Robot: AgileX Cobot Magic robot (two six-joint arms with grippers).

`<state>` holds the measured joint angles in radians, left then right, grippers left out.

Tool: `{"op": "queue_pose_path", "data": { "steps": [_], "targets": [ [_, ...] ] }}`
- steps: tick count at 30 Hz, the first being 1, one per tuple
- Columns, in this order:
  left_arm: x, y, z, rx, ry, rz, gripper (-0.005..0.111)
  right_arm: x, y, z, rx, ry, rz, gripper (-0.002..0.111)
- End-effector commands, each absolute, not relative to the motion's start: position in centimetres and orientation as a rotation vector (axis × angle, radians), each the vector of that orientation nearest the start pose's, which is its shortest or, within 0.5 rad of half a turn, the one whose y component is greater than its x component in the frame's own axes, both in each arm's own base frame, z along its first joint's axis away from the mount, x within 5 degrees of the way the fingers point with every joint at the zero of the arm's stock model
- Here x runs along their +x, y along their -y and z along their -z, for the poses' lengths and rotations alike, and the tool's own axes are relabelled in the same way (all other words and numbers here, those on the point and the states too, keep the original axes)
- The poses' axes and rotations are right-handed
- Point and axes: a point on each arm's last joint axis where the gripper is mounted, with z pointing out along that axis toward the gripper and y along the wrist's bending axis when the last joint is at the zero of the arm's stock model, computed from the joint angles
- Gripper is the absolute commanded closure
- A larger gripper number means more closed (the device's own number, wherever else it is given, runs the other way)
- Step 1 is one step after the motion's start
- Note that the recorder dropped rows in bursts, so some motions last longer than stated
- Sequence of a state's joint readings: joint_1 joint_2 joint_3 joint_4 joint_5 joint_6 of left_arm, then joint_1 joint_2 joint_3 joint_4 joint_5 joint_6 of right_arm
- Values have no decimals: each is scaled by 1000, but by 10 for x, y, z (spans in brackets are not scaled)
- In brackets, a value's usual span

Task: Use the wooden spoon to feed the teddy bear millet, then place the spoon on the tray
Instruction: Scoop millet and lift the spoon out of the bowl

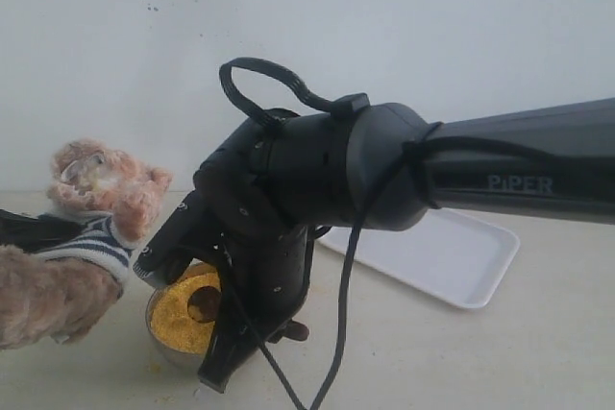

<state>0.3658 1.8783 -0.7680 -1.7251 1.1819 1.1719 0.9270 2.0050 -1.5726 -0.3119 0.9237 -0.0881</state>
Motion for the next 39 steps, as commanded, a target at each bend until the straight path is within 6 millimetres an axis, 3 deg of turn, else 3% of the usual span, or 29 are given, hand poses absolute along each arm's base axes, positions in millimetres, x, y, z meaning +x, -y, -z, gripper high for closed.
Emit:
{"op": "queue_pose_path", "data": {
  "steps": [1, 7, 16, 23, 27, 33, 39],
  "targets": [
    [312, -29, -161, -544, -2023, 1543, 103, 277, -324, -231, -1439, -2267, 141, 108],
    [312, -29, -161, -527, -2023, 1534, 103, 294, -300, -253, -1276, -2323, 64, 108],
    [312, -29, -161, -510, -2023, 1525, 103, 307, -261, -277, -1231, -2410, -15, 108],
    [308, -27, -159, -410, -2071, 1495, 103, 313, -241, -294, -1153, -2442, -310, 108],
    [307, -27, -158, -403, -2080, 1495, 103, 317, -221, -307, -1118, -2456, -395, 108],
    [292, -21, -159, -369, -2087, 1477, 103, 316, -190, -318, -1121, -2526, -401, 108],
    [270, -13, -158, -384, -2106, 1487, 103, 310, -183, -325, -1121, -2557, -523, 108]
  ]
}}
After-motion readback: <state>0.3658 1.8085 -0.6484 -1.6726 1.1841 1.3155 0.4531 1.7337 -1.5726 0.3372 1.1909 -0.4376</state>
